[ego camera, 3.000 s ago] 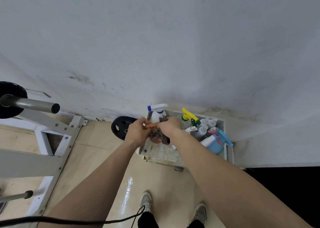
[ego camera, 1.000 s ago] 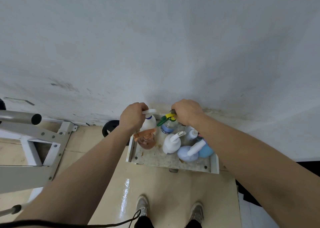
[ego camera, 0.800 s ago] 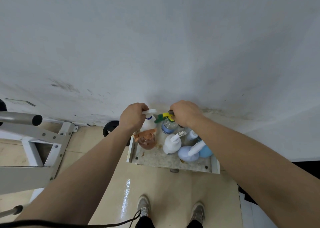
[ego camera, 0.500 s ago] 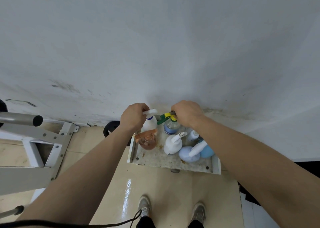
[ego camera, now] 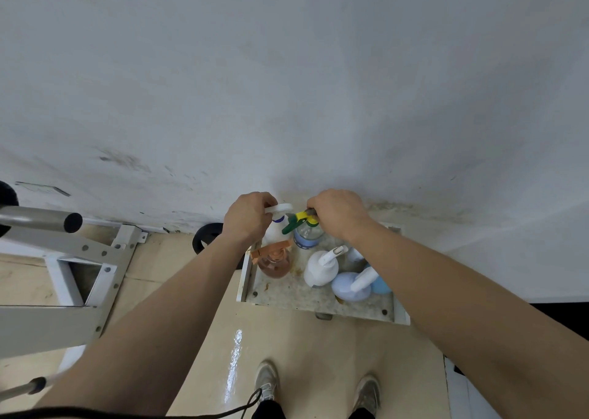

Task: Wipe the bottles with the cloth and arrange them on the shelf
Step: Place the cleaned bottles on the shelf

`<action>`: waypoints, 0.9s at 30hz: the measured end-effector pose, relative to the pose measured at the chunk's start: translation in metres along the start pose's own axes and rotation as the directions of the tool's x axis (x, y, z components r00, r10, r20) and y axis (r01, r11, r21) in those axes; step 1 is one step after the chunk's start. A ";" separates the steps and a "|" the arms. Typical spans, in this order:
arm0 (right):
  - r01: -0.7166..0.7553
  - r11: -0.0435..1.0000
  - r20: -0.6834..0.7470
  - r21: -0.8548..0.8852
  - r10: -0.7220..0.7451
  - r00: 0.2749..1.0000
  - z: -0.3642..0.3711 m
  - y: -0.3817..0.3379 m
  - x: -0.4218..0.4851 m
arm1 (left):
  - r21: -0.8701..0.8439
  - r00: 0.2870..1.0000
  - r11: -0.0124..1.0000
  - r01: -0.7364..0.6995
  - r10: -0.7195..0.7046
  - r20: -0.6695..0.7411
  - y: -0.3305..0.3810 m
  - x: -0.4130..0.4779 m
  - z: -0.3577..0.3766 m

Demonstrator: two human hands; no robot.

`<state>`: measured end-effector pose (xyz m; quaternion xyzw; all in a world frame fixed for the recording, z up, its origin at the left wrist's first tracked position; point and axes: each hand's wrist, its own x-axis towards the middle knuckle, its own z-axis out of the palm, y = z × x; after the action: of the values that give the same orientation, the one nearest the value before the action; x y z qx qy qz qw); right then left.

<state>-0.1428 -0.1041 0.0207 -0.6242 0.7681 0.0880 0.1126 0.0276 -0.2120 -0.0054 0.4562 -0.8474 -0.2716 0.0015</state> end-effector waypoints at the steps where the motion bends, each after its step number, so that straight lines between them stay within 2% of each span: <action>1: 0.000 1.000 0.007 -0.008 0.000 1.000 -0.001 -0.003 0.001 | 0.000 1.000 1.000 0.001 -0.001 0.000 -0.001 0.000 0.000; 10: 0.042 0.998 -0.013 -0.052 -0.043 0.999 -0.002 -0.003 -0.002 | -0.062 1.000 0.998 0.004 -0.004 -0.006 -0.010 -0.004 0.001; 15: 0.043 0.997 -0.026 -0.060 -0.044 0.999 0.002 -0.002 -0.006 | -0.101 0.978 0.994 -0.040 0.018 -0.205 -0.005 -0.028 -0.008; 21: -0.070 0.986 -0.043 0.151 0.078 0.996 0.004 -0.001 -0.013 | -0.036 1.000 0.999 -0.015 0.015 0.017 -0.010 -0.066 -0.002; 27: -0.166 0.929 -0.035 0.330 0.188 0.982 -0.006 0.022 -0.049 | -0.002 0.999 1.000 -0.013 0.013 -0.046 0.001 -0.081 0.001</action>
<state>-0.1555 -0.0553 0.0402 -0.5277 0.8285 -0.0509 0.1801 0.0731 -0.1483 0.0138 0.4570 -0.8496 -0.2621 0.0235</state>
